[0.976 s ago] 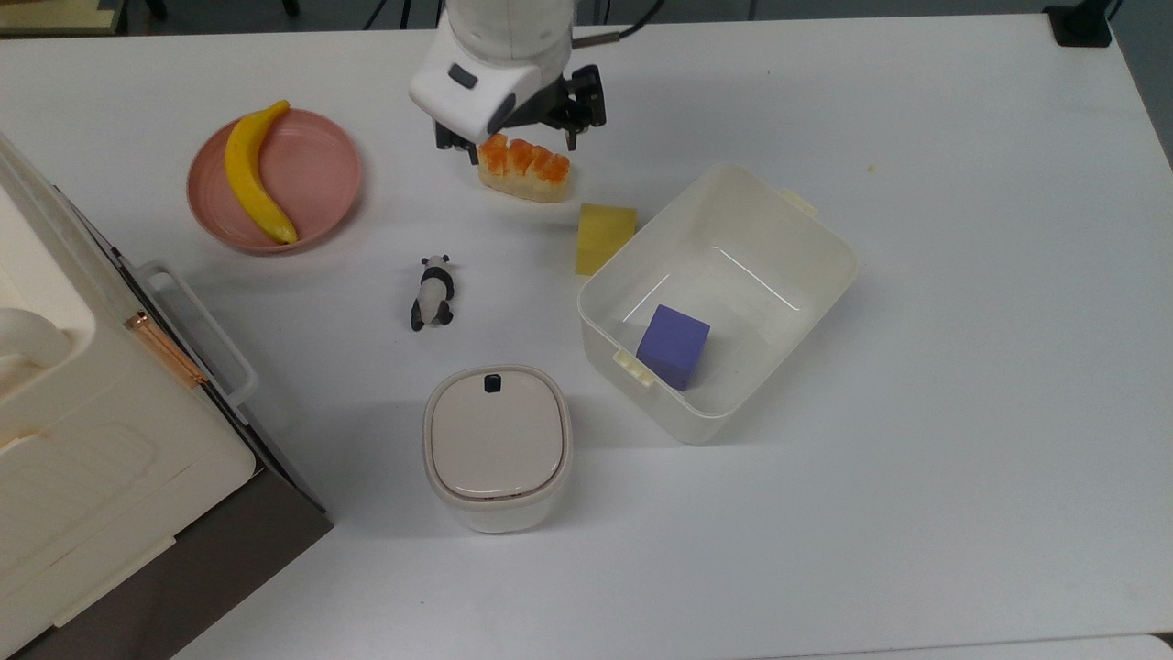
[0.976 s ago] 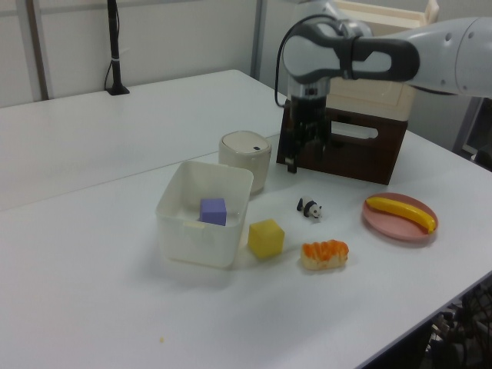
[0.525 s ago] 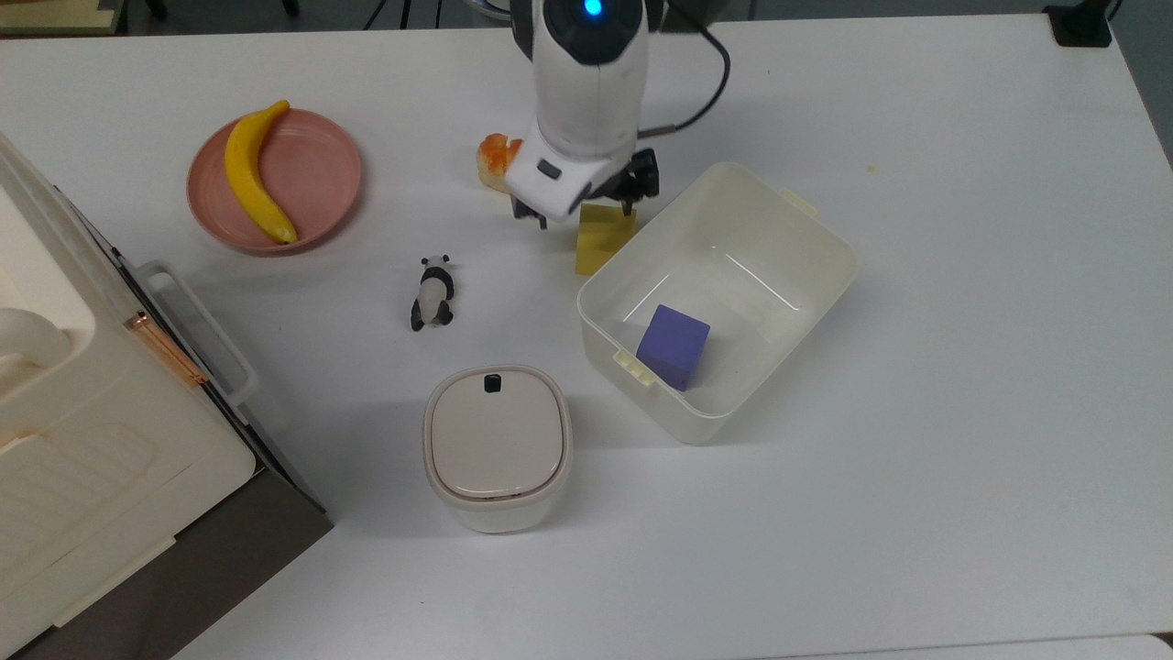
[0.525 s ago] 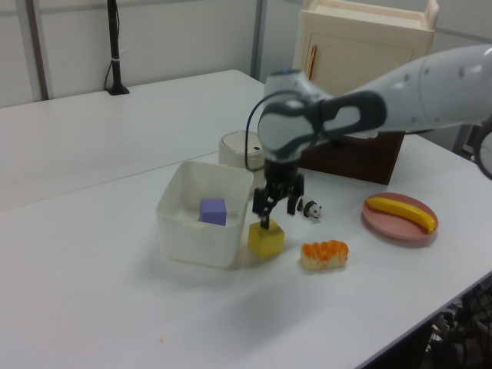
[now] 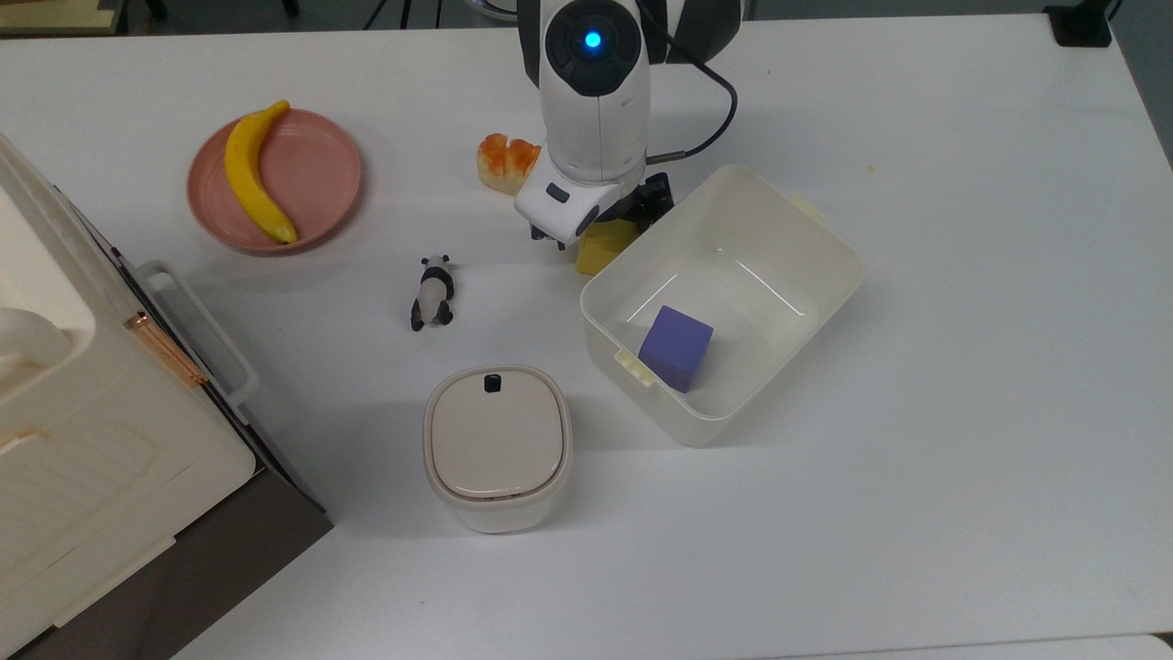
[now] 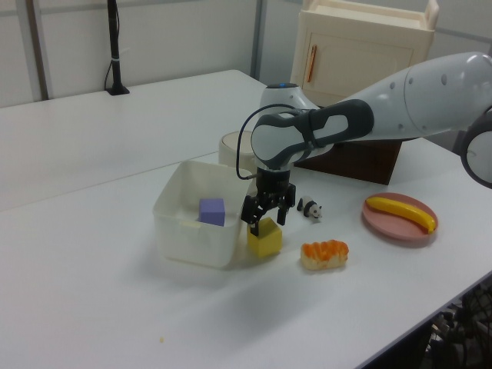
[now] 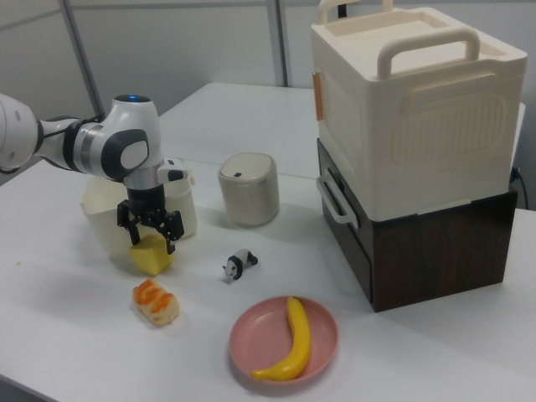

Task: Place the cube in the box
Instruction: 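Close the gripper on the yellow cube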

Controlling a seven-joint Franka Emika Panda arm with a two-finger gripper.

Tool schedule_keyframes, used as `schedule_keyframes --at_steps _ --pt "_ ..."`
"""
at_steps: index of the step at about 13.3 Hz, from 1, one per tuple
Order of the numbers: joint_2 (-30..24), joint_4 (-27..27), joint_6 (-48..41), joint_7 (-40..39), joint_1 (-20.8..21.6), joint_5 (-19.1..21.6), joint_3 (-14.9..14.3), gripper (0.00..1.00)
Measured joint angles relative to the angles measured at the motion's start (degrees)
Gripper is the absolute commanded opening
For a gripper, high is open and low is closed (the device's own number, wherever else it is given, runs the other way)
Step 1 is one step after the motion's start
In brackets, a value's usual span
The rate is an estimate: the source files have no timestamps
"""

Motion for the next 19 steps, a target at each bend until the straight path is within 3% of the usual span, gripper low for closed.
schedule_keyframes --at_steps 7,12,18,19 --pt "-0.32 -0.18 -0.10 -0.10 -0.27 0.60 -0.14 1.00" --pt "-3.29 -0.18 -4.31 -3.51 -2.92 5.43 -0.33 1.00" --pt "-2.16 -0.93 -4.33 -3.51 -1.82 5.51 -0.01 1.00" --pt "-1.90 -0.93 -4.32 -3.31 -1.43 5.51 -0.01 0.95"
